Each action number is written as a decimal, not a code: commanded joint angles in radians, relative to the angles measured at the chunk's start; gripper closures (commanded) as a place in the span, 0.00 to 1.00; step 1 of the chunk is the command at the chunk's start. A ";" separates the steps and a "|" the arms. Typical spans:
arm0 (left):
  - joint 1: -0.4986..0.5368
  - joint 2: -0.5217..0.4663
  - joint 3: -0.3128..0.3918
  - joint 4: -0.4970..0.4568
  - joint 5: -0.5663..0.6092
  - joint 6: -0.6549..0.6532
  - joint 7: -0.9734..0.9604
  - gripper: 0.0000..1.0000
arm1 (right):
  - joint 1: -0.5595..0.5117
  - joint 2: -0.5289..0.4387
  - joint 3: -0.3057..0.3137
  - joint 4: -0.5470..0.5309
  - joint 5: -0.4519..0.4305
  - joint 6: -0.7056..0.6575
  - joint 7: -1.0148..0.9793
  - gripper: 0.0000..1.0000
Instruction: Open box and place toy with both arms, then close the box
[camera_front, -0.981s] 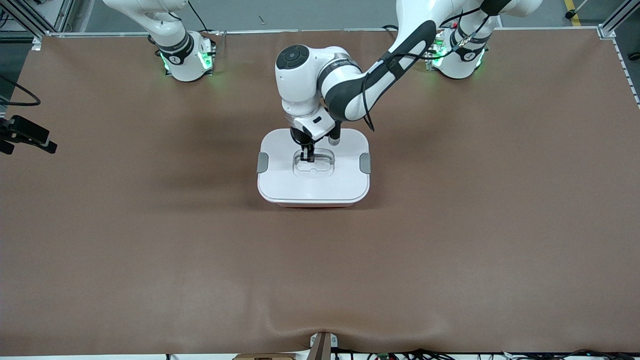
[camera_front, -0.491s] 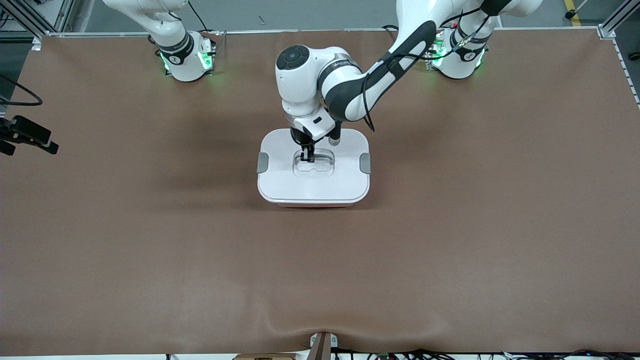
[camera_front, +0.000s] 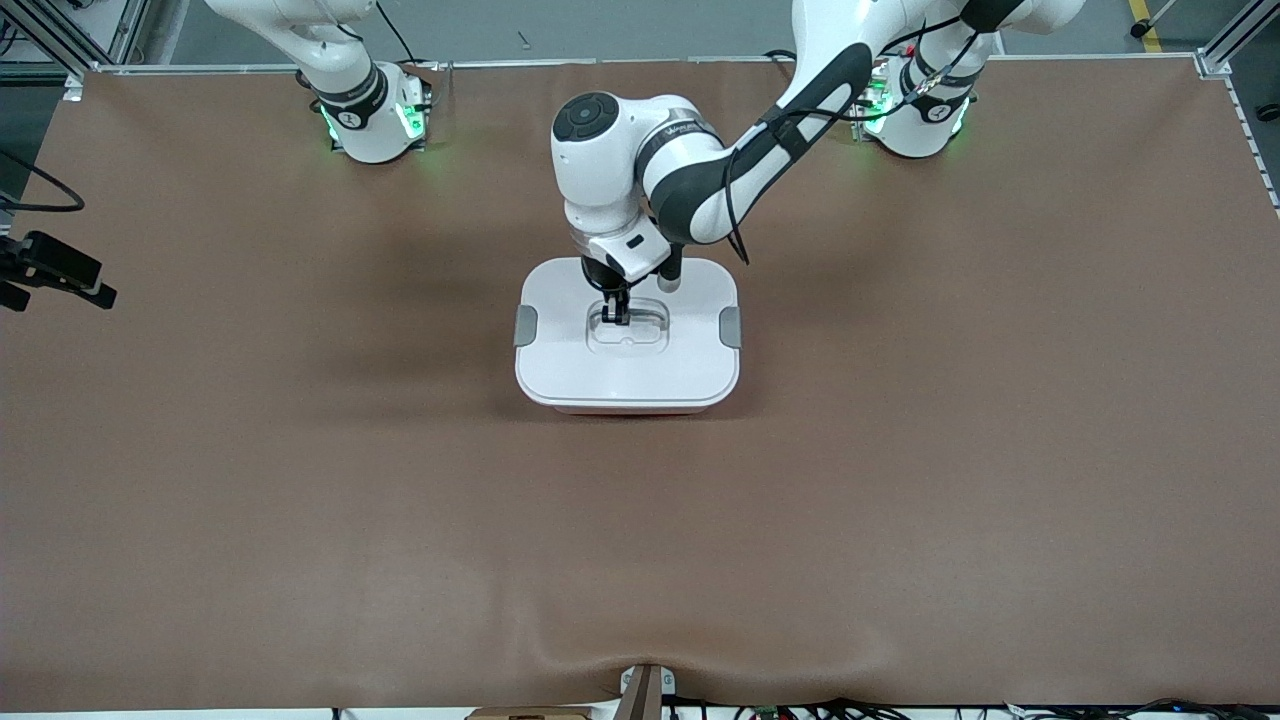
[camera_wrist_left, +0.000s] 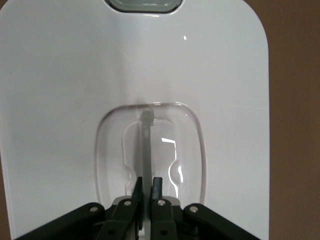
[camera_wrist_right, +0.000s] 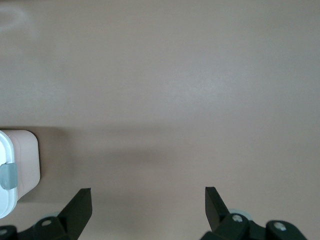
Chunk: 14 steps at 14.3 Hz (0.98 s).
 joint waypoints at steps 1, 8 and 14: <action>0.002 -0.001 0.002 0.001 0.031 -0.007 -0.023 0.17 | -0.007 0.002 0.005 0.013 -0.004 -0.003 -0.007 0.00; 0.005 -0.055 -0.006 0.012 0.014 -0.042 0.000 0.00 | -0.005 0.002 0.005 0.014 0.004 -0.004 -0.007 0.00; 0.068 -0.145 -0.009 0.014 -0.061 -0.105 0.184 0.00 | -0.005 -0.001 0.004 0.014 -0.005 -0.010 -0.008 0.00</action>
